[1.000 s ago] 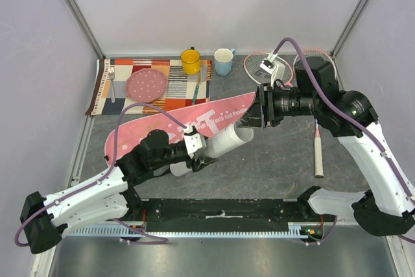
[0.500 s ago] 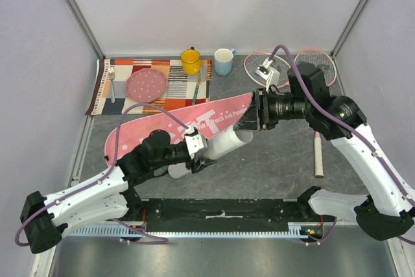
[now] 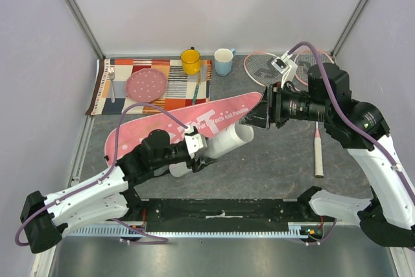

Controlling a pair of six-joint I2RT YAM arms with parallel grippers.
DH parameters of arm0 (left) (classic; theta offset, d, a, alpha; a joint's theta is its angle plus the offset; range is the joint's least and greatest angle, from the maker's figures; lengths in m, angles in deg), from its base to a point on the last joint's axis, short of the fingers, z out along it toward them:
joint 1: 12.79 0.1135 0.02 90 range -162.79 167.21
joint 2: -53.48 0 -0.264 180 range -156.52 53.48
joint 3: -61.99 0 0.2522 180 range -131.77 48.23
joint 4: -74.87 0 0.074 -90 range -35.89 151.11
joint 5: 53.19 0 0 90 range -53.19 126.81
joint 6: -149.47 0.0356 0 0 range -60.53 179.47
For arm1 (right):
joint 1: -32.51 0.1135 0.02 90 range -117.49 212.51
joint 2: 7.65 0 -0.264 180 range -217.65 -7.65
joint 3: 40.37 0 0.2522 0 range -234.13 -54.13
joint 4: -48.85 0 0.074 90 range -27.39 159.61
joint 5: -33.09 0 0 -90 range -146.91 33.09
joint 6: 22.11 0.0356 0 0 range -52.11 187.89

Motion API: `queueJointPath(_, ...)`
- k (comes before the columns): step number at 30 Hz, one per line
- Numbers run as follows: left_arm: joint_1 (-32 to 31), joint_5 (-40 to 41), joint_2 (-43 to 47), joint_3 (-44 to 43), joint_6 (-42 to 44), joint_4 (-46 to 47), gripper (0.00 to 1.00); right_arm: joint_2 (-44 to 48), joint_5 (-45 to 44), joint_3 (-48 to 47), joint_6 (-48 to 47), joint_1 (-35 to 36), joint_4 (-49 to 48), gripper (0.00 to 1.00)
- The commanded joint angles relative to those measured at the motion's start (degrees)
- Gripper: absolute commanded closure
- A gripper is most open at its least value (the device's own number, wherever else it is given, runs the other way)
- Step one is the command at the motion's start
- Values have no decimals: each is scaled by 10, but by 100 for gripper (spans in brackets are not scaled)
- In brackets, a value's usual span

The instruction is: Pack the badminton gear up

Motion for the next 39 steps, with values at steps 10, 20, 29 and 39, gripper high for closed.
queueJointPath(10,-2,4,2,-22,15,50,58,32,-33,121,37,67,-80,46)
queueJointPath(20,-2,64,-39,-58,27,-7,58,62,-418,-56,-32,67,123,42)
queueJointPath(29,-17,36,-295,-208,3,-95,57,142,-523,-46,-33,67,150,40)
queueJointPath(39,-127,54,-611,-425,-23,-140,59,170,-524,-96,-28,67,166,39)
